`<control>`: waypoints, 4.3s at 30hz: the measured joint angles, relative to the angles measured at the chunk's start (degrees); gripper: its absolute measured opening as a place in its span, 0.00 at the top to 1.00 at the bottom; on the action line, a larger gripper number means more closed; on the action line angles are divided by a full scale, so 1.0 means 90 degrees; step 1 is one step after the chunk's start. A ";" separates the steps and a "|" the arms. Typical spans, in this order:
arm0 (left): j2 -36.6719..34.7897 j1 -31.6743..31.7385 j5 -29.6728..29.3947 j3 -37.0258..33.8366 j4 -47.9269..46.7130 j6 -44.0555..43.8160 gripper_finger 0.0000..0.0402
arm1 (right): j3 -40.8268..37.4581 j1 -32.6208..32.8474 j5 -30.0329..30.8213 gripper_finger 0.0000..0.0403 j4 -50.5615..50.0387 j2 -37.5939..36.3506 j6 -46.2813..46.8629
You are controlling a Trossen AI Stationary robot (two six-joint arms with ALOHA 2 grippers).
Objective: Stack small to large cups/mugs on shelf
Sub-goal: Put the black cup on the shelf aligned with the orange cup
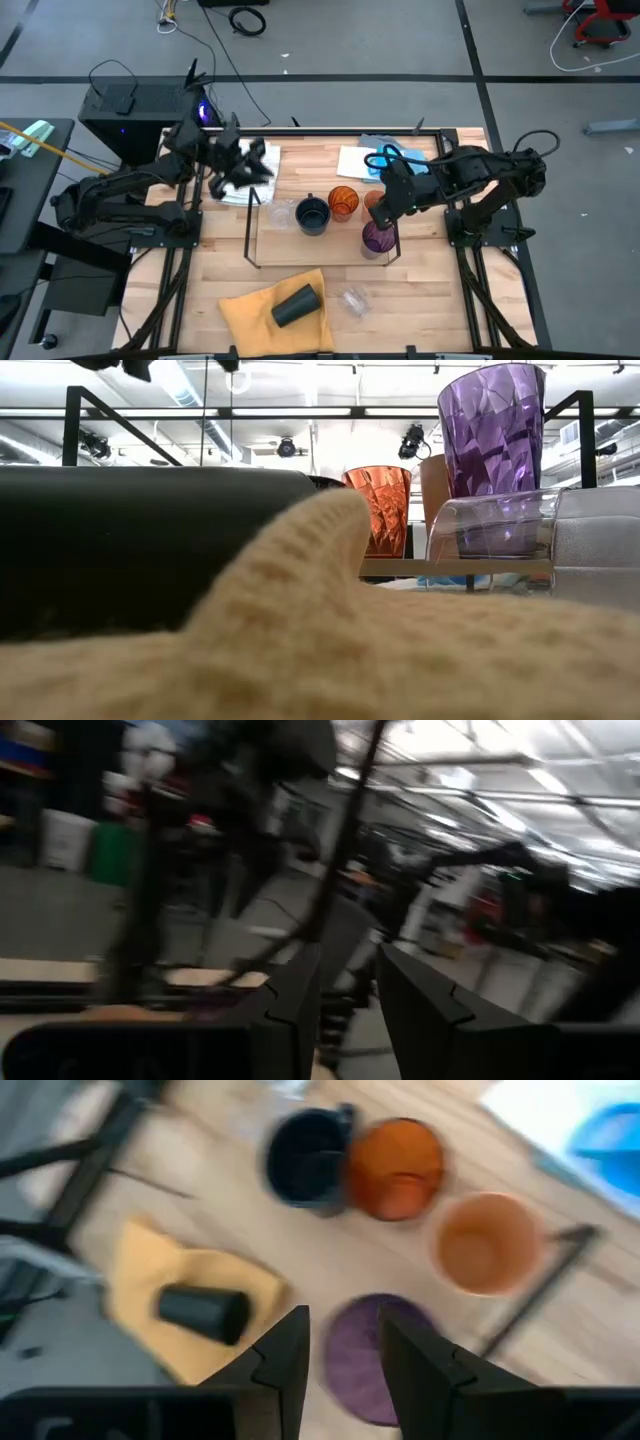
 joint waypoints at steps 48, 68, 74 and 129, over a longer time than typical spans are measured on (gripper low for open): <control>0.0000 -0.2102 -0.1180 0.0002 -0.0345 0.0399 0.73 | 0.0330 0.0836 -0.1887 0.72 0.4341 0.3907 0.0657; 0.0000 -0.2102 -0.0593 0.0002 -0.0339 0.0394 0.73 | 0.0126 0.0458 -0.2141 0.71 0.3726 0.4073 0.1439; 0.0000 -0.2102 -0.0593 0.0002 -0.0338 0.0394 0.73 | -0.0002 0.0453 -0.2188 0.71 0.3720 0.4073 0.1466; -0.0002 -0.1908 -0.0595 0.0002 -0.0335 0.0455 0.73 | 0.0040 0.0419 -0.2340 0.98 0.5477 0.4490 0.0987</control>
